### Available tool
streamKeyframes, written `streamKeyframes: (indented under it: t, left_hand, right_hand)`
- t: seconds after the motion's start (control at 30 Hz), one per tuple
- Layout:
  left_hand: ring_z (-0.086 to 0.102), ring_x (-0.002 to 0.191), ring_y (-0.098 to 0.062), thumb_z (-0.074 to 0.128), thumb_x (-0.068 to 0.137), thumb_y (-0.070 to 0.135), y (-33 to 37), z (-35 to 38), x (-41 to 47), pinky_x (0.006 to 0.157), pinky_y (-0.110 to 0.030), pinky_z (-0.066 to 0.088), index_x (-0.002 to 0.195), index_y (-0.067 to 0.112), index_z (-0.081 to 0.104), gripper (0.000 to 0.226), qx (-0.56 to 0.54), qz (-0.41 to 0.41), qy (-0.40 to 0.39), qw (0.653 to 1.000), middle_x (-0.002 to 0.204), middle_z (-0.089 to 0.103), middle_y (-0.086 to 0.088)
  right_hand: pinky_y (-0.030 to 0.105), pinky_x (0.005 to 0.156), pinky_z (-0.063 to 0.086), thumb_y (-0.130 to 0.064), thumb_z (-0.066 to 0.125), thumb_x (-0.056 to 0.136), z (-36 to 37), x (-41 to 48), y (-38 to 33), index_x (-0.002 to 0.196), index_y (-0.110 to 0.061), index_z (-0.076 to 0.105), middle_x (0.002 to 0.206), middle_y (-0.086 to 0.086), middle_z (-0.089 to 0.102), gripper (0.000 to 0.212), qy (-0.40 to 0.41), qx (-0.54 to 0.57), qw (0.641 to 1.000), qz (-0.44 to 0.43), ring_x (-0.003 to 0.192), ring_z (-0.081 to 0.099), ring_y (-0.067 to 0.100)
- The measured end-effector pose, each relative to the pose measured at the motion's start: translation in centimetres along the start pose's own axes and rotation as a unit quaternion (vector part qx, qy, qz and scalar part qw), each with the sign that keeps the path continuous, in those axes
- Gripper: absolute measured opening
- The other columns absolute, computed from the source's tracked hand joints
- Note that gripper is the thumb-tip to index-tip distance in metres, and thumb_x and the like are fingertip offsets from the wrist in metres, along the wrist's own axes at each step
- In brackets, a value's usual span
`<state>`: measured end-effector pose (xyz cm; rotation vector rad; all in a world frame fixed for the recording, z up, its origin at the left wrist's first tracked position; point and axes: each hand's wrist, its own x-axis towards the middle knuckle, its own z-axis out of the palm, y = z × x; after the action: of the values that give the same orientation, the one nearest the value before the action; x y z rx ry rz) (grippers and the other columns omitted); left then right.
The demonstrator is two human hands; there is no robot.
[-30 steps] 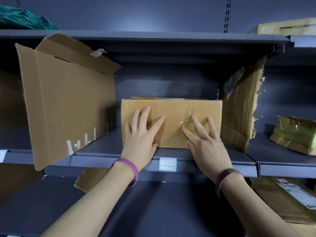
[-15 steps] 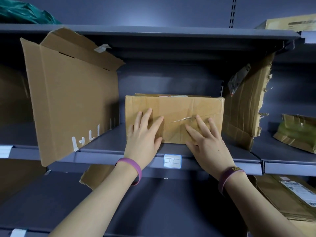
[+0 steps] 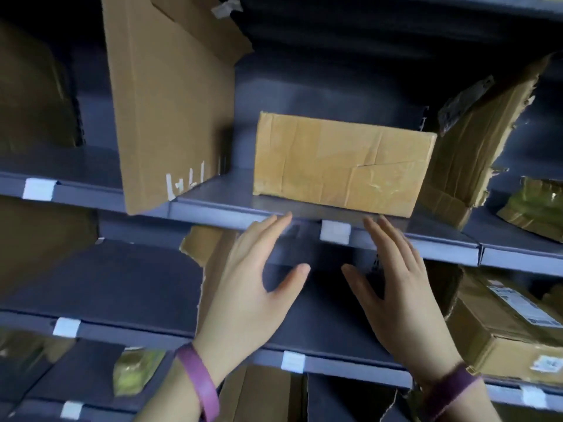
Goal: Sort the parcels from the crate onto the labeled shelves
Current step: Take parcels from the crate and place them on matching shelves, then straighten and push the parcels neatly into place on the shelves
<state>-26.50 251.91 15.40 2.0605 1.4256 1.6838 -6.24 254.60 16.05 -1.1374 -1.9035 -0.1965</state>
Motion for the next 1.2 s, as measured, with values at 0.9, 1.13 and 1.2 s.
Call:
streamKeyframes:
  t: [0.9, 1.13, 1.2]
  left_hand:
    - [0.044, 0.126, 0.004, 0.065, 0.087, 0.035, 11.9, -14.3, -25.6, 0.108, -0.028, 0.034, 0.137, 0.046, 0.042, 0.056, -0.114, -0.334, 0.124, 0.927, 0.135, 0.049, 0.019]
    - [0.046, 0.124, 0.006, 0.063, 0.084, 0.044, 10.1, -23.9, -30.5, 0.098, -0.020, 0.035, 0.136, 0.044, 0.045, 0.055, -0.071, -0.343, 0.217, 0.911, 0.133, 0.052, 0.019]
    - [0.046, 0.124, 0.007, 0.061, 0.081, 0.051, 9.2, -27.6, -32.3, 0.098, -0.019, 0.034, 0.135, 0.045, 0.045, 0.057, -0.056, -0.348, 0.241, 0.904, 0.133, 0.052, 0.021]
  right_hand:
    - [0.055, 0.103, 0.044, -0.067, 0.057, 0.076, -3.3, -19.7, -18.8, 0.139, -0.062, 0.020, 0.107, -0.003, 0.053, 0.073, -0.219, 0.384, 0.885, 0.145, 0.118, 0.054, 0.029]
    - [0.008, 0.100, 0.030, -0.042, 0.060, 0.091, 0.0, -19.6, -28.9, 0.148, -0.039, 0.029, 0.118, -0.029, 0.016, 0.065, -0.245, 0.454, 0.847, 0.126, 0.134, 0.035, -0.005]
    - [0.016, 0.108, 0.028, -0.045, 0.059, 0.091, 1.9, -19.7, -32.9, 0.149, -0.039, 0.028, 0.138, -0.028, 0.041, 0.066, -0.260, 0.467, 0.838, 0.113, 0.137, 0.031, -0.005]
